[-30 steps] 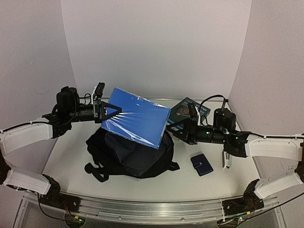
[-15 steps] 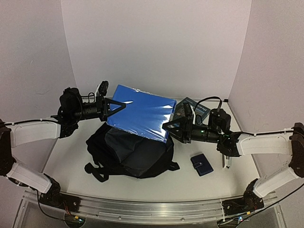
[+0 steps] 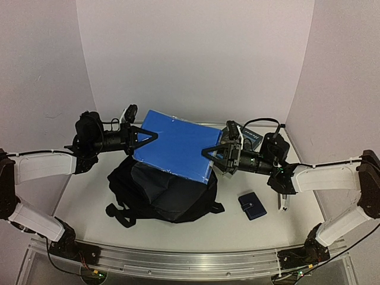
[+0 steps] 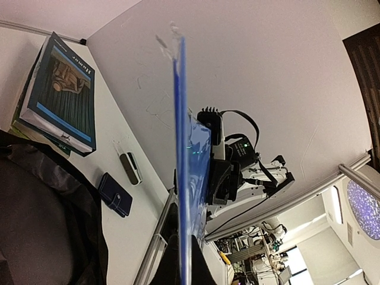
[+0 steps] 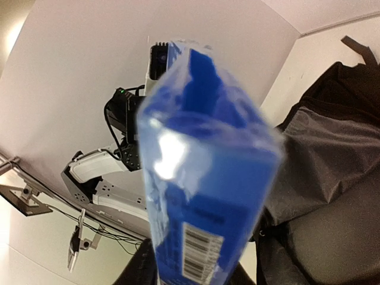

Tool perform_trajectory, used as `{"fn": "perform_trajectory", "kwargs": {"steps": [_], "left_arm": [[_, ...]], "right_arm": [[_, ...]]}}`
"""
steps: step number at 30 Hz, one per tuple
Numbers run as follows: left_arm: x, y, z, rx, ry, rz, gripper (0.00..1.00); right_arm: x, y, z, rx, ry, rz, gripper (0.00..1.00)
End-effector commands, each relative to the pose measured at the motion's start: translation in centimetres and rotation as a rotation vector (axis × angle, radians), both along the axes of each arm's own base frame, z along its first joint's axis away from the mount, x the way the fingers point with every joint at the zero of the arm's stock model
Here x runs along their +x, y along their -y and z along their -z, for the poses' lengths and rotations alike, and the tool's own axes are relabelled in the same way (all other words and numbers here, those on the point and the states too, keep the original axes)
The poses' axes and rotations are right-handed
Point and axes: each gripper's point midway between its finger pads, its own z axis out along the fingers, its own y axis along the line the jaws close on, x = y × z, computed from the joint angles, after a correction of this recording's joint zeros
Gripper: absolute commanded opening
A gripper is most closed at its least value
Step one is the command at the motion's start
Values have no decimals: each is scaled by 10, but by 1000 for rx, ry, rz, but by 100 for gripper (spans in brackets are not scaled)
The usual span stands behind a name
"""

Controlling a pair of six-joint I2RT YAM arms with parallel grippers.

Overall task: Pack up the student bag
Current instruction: Pick up the files from the center of the board, then place the files in the student bag.

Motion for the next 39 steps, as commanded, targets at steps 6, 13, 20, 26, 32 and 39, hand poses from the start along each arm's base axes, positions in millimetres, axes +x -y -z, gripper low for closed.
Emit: {"fn": "perform_trajectory", "kwargs": {"steps": [6, 13, 20, 26, 32, 39], "left_arm": [[13, 3, 12, 50, -17, -22, 14], [28, -13, 40, 255, -68, -166, 76], [33, -81, 106, 554, -257, -446, 95], [24, -103, 141, 607, -376, -504, 98], [30, -107, 163, 628, -448, -520, 97], [45, -91, 175, 604, -478, -462, 79]], "right_arm": [[-7, -2, -27, 107, 56, -36, 6], [-1, 7, -25, 125, 32, 32, 0], [14, 26, -4, 43, -26, 193, 0], [16, 38, 16, -30, -81, 256, 0], [9, 40, 22, -32, -130, 237, 0], [3, 41, 24, -30, -158, 216, 0]]}}
